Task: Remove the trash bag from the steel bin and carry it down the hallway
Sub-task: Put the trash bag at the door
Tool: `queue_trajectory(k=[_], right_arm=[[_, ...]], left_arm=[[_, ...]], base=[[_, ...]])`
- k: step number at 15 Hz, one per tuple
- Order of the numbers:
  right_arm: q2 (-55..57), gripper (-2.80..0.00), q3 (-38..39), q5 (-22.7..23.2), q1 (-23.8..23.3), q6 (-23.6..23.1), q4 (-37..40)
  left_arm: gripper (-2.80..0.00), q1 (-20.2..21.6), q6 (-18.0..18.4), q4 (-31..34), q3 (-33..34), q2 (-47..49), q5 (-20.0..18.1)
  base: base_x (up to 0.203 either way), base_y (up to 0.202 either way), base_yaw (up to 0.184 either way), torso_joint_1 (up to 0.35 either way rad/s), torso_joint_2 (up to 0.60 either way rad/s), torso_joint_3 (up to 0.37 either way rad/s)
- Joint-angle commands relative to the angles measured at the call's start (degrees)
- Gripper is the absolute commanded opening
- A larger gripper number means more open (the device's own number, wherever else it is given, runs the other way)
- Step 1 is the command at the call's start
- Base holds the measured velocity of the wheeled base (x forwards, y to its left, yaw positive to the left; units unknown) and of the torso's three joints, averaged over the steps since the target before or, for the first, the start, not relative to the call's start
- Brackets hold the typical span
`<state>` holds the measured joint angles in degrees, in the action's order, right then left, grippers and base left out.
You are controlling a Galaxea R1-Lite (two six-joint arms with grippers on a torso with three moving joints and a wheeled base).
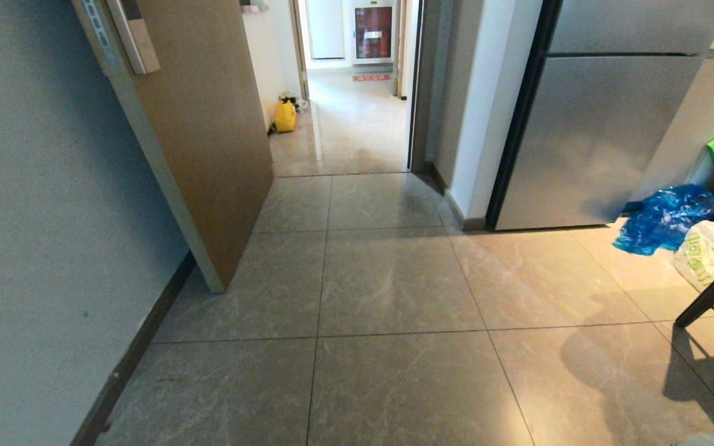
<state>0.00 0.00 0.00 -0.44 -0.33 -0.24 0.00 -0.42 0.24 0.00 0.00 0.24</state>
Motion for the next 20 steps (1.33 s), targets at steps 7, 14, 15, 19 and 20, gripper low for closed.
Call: queue_trajectory(k=[7,14,15,19,20], right_arm=[[0.1,-2.80,0.0,0.0,0.0,0.0,0.0],[0.1,-2.80,0.0,0.0,0.0,0.0,0.0],[0.1,-2.80,0.0,0.0,0.0,0.0,0.0],[0.1,-2.80,0.0,0.0,0.0,0.0,0.0],[0.1,-2.80,0.0,0.0,0.0,0.0,0.0]], left_arm=[[-2.80,0.0,0.0,0.0,0.0,0.0,0.0],[-2.80,0.0,0.0,0.0,0.1,0.0,0.0],[-2.80,0.0,0.0,0.0,0.0,0.0,0.0],[-2.80,0.0,0.0,0.0,0.0,0.0,0.0],[-2.80,0.0,0.0,0.0,0.0,0.0,0.0]], base=[[0.192,0.000,0.001,0.001,0.00,0.002],[0.193,0.000,0.003,0.001,0.00,0.001],[0.194,0.000,0.001,0.000,0.00,0.000],[0.193,0.000,0.002,0.001,0.00,0.000],[0.187,0.000,0.005,0.007,0.00,0.011]])
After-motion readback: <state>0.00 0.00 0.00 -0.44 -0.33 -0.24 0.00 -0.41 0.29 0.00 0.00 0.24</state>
